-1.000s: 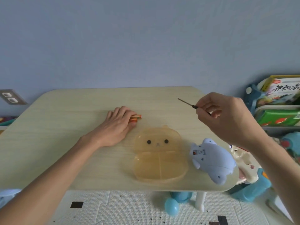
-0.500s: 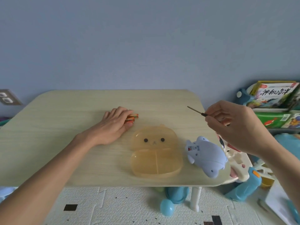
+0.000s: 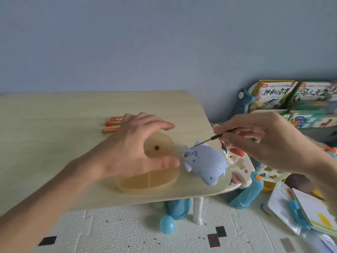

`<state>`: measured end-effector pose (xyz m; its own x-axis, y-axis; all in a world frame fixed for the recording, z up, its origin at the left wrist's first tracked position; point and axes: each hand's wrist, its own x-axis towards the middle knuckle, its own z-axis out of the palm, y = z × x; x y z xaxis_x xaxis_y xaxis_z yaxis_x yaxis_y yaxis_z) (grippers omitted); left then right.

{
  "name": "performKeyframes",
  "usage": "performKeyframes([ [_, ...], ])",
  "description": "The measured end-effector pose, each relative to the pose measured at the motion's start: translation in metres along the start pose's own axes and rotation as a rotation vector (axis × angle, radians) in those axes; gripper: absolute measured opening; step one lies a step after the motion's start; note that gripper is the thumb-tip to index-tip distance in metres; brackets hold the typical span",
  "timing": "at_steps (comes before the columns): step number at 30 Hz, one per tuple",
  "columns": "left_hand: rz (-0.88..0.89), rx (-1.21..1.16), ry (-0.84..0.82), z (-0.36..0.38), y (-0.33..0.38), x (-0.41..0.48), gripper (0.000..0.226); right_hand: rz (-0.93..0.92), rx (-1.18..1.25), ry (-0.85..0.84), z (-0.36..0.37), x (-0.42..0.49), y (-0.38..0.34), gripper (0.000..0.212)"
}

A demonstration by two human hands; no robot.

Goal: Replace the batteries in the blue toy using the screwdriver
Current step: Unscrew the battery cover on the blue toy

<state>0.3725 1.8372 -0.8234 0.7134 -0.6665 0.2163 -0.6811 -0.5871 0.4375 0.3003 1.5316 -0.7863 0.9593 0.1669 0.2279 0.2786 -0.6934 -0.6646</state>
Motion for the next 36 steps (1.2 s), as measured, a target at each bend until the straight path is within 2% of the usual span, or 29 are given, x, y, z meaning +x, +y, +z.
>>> performKeyframes([
  [4,0.068,0.044,0.012,0.029,0.032,0.002,0.103,-0.035,-0.03,0.004,-0.004,-0.005,-0.002,0.02],
  [7,0.062,0.089,0.008,0.043,0.033,0.007,0.094,-0.064,-0.073,-0.006,-0.003,-0.006,-0.006,0.017],
  [11,0.047,0.127,-0.005,0.052,0.027,0.01,0.071,-0.085,-0.108,-0.002,0.001,-0.006,-0.008,0.016],
  [17,0.055,0.134,0.024,0.055,0.03,0.011,0.06,-0.079,-0.146,-0.029,0.0,-0.006,-0.01,0.017],
  [22,0.073,-0.004,0.061,0.055,0.03,0.01,0.055,-0.203,-0.23,-0.009,-0.004,-0.007,-0.019,0.015],
  [25,0.027,-0.121,0.054,0.054,0.027,0.009,0.055,-0.237,-0.24,0.007,-0.006,-0.007,-0.027,0.012],
  [27,0.022,-0.176,0.043,0.053,0.026,0.01,0.055,-0.226,-0.216,0.026,-0.002,-0.008,-0.028,0.02],
  [31,0.041,-0.214,0.072,0.052,0.025,0.008,0.053,-0.14,-0.261,0.093,0.012,-0.01,-0.023,0.051],
  [33,0.035,-0.22,0.081,0.051,0.024,0.007,0.053,-0.112,-0.231,0.124,0.018,-0.011,-0.022,0.042],
  [36,0.02,-0.23,0.082,0.049,0.024,0.007,0.056,-0.054,-0.087,0.091,0.019,-0.012,-0.02,0.015],
])
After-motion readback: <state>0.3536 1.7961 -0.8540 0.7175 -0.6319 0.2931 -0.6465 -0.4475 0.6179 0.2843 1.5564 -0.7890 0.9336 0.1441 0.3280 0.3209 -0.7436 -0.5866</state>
